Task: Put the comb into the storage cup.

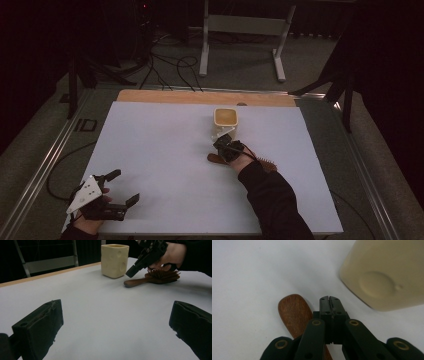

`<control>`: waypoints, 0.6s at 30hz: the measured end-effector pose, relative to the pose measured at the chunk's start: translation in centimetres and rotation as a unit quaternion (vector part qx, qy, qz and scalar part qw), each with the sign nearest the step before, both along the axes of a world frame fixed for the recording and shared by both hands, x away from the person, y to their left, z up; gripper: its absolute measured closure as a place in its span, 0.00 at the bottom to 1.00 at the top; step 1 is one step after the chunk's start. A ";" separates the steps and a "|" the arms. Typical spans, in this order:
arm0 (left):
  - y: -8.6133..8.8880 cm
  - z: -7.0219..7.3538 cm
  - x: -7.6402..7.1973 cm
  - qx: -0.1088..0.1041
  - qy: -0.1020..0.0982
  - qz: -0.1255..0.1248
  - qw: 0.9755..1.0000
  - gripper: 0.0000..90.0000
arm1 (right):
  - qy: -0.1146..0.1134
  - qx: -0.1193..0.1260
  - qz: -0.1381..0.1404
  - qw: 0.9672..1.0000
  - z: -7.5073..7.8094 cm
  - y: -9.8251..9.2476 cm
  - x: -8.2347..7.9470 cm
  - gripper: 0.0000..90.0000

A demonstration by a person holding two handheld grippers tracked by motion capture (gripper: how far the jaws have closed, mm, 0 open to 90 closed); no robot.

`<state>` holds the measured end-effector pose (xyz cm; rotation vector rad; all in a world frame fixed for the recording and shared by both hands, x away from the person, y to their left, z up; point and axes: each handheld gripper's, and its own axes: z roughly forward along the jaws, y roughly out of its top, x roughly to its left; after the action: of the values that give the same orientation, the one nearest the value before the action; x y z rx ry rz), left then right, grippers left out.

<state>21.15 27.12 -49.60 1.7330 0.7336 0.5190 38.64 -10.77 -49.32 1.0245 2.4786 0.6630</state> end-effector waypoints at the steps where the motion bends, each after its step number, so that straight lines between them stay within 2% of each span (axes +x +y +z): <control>1: 0.0 0.0 0.0 0.000 0.000 0.000 1.000 0.00 | 0.004 -0.004 0.003 1.000 -0.1 0.0 0.0 1.00; 6: 0.0 0.0 0.0 0.001 0.001 -0.002 1.000 0.00 | 0.009 -0.018 0.006 1.000 -0.5 0.2 -0.1 1.00; 11: 0.0 0.0 0.0 0.001 -0.001 -0.001 1.000 0.00 | 0.018 -0.016 0.014 1.000 -0.6 0.1 -0.3 1.00; 18: 0.0 0.0 0.0 0.003 -0.002 -0.002 1.000 0.00 | 0.030 -0.005 0.023 0.999 -0.6 0.0 -1.4 1.00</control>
<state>21.12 27.09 -49.55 1.7383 0.7274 0.5223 37.26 -10.76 -49.96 1.0013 2.5612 0.6405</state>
